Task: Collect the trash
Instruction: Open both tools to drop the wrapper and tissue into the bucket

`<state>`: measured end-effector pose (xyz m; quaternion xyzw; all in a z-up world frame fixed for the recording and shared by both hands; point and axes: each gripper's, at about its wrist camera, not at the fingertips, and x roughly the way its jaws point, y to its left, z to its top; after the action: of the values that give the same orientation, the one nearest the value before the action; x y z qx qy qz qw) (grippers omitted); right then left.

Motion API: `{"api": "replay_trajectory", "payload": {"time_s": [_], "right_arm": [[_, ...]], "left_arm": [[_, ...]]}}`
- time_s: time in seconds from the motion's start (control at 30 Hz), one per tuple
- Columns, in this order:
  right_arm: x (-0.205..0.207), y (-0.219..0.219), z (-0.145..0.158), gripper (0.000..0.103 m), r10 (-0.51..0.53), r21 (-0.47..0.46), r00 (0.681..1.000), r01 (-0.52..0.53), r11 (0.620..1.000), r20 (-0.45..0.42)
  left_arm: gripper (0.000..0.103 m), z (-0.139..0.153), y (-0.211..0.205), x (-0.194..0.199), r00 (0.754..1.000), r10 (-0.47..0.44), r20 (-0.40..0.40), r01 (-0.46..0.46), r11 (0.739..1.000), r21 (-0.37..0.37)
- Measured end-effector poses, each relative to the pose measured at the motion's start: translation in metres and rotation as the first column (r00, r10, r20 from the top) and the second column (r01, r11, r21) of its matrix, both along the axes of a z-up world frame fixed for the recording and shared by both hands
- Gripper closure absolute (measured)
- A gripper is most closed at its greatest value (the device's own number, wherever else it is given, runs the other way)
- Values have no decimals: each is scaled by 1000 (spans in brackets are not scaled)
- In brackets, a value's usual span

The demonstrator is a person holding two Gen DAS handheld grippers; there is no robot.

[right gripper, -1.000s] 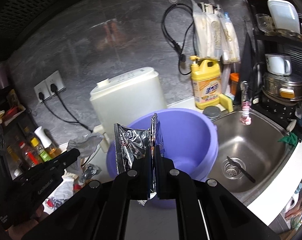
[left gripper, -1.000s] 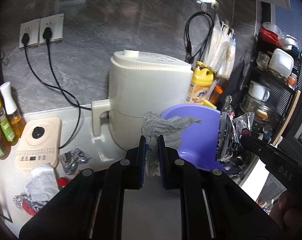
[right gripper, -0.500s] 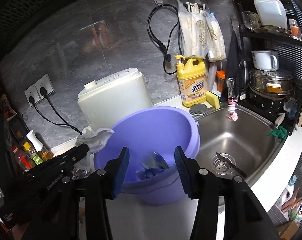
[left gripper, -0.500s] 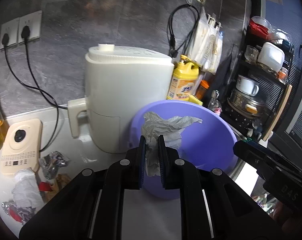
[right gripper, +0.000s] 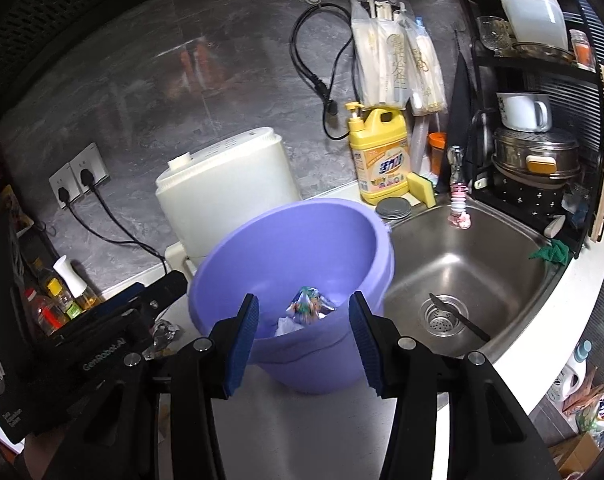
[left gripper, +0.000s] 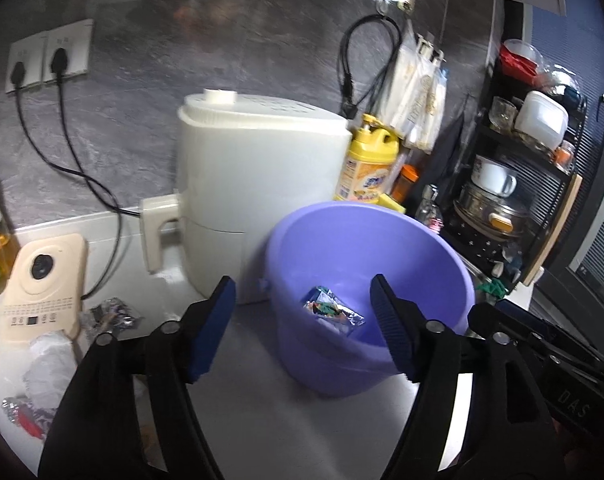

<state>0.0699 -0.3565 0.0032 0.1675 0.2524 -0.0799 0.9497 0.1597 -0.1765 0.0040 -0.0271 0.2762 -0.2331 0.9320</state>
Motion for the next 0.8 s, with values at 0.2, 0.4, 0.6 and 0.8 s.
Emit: {"api": "replay_trajectory", "payload": {"time_s": [0.2, 0.4, 0.6, 0.8], "right_arm": [[1, 19, 2, 52, 63, -1, 998, -63, 998, 5], [-3, 43, 6, 46, 136, -15, 991, -135, 991, 18], [-8, 68, 8, 39, 213, -26, 977, -212, 977, 27], [-14, 92, 3, 31, 280, -31, 960, -279, 960, 24]], "left_arm": [[23, 4, 28, -14, 996, 87, 17, -87, 996, 8], [19, 5, 56, -33, 986, 162, 33, -163, 986, 19], [15, 5, 85, -55, 968, 246, 39, -248, 968, 39], [12, 0, 117, -76, 941, 336, 34, -338, 940, 50]]}}
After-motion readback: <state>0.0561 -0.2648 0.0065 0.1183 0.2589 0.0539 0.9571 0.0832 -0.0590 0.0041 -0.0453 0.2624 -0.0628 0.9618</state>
